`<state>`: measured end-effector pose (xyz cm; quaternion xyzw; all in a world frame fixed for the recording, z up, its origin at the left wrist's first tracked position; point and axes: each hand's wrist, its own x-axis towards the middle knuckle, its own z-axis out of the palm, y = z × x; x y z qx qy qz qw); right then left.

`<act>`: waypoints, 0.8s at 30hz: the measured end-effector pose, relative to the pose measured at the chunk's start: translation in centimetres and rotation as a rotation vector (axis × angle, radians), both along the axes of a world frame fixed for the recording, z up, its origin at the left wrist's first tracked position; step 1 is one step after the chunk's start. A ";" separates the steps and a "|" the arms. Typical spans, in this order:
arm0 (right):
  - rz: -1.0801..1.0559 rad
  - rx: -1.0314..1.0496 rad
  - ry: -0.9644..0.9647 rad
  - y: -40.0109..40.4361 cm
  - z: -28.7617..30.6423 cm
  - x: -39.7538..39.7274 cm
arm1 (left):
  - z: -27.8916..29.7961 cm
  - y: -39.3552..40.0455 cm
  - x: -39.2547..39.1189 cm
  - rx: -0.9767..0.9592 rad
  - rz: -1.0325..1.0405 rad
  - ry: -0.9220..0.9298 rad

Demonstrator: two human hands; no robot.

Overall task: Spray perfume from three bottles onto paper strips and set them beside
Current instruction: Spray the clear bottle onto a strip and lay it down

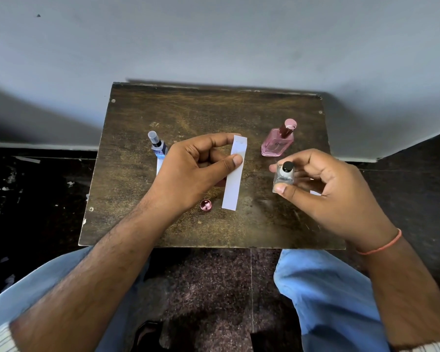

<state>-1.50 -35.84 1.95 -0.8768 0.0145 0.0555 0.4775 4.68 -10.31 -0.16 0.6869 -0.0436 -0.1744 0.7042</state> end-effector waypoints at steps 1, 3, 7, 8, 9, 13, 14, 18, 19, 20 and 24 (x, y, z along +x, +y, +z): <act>-0.005 -0.012 0.002 -0.1 0.0 0.0 | -0.1 0.0 0.0 0.001 0.000 0.002; -0.008 -0.026 0.012 -0.4 -0.1 0.0 | -0.1 0.0 0.1 -0.002 0.002 0.005; 0.002 -0.014 0.049 -0.8 -0.3 0.3 | -0.1 0.2 0.2 -0.021 0.010 0.019; 0.008 -0.005 0.056 -0.8 -0.3 0.3 | -0.1 0.3 0.2 -0.020 0.009 0.019; 0.015 0.002 0.062 -0.8 -0.3 0.3 | -0.1 0.3 0.2 -0.018 0.007 0.017; 0.040 0.014 0.071 -1.0 -0.2 0.4 | 0.0 0.5 0.2 -0.017 0.008 0.011; 0.047 0.017 0.075 -1.0 -0.3 0.4 | 0.0 0.6 0.3 -0.017 0.011 0.011; 0.069 -0.012 0.082 -1.4 -0.2 0.6 | 0.2 0.7 0.3 -0.012 0.023 0.009; 0.072 -0.021 0.077 -1.4 -0.1 0.5 | 0.2 0.7 0.3 -0.012 0.025 0.009; 0.072 -0.022 0.063 -1.4 0.0 0.4 | 0.3 0.7 0.3 -0.013 0.025 0.009; 0.054 -0.170 -0.287 -0.9 0.6 0.2 | 0.3 0.7 0.3 -0.013 0.033 0.001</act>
